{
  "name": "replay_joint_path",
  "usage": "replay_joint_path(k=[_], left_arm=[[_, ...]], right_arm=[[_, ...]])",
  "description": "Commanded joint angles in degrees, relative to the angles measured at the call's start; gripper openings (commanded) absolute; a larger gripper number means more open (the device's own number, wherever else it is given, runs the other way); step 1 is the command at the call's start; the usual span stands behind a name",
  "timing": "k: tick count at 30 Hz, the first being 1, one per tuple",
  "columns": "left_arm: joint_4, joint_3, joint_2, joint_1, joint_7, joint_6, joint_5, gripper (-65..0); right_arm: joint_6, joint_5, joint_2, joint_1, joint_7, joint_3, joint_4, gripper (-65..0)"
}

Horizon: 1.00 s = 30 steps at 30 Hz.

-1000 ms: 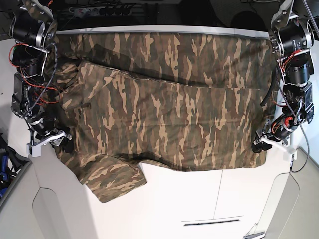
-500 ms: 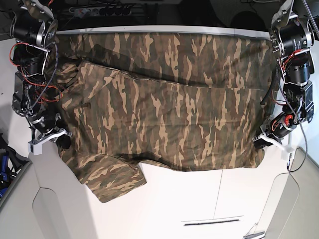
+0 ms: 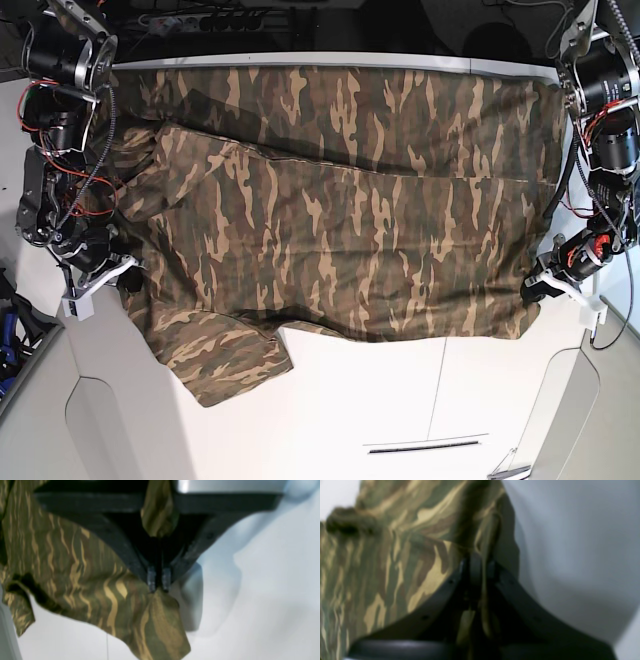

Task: Fold the T-shirt properly
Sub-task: 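Lift the side edges with both grippers and fold toward the collar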

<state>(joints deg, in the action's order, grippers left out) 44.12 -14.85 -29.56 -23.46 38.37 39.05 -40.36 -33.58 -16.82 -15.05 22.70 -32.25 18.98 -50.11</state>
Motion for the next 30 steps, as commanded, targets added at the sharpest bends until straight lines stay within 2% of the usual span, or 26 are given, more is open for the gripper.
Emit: replay_joint_path(k=[1, 6, 14, 22, 30], left_arm=[[2.1, -0.15, -1.77, -1.27, -0.15, 0.95, -2.14, -65.0], [9.49, -0.15, -3.56, 0.92, 5.38, 0.95, -6.6, -65.0], [21.33, -0.17, -7.15, 7.34, 8.52, 0.95, -11.19, -65.0], [28.06, -0.17, -8.87, 13.51, 10.58, 0.95, -12.61, -65.0], [31.74, -0.2, -10.43, 19.37, 12.07, 0.95, -13.9, -65.0]], right_arm=[[-0.31, -1.84, -0.92, 1.22, -0.17, 0.02, -2.54, -65.0], [-0.33, -8.28, -3.45, 1.25, -5.84, 0.02, -7.3, -65.0], [-1.38, -18.78, -8.37, 1.03, -14.49, 0.02, -11.56, -65.0], [-1.36, -23.76, -10.64, -4.2, -15.8, 0.04, -13.81, -65.0], [-1.31, -24.26, -10.82, -12.83, -15.8, 0.28, -21.73, -65.0]])
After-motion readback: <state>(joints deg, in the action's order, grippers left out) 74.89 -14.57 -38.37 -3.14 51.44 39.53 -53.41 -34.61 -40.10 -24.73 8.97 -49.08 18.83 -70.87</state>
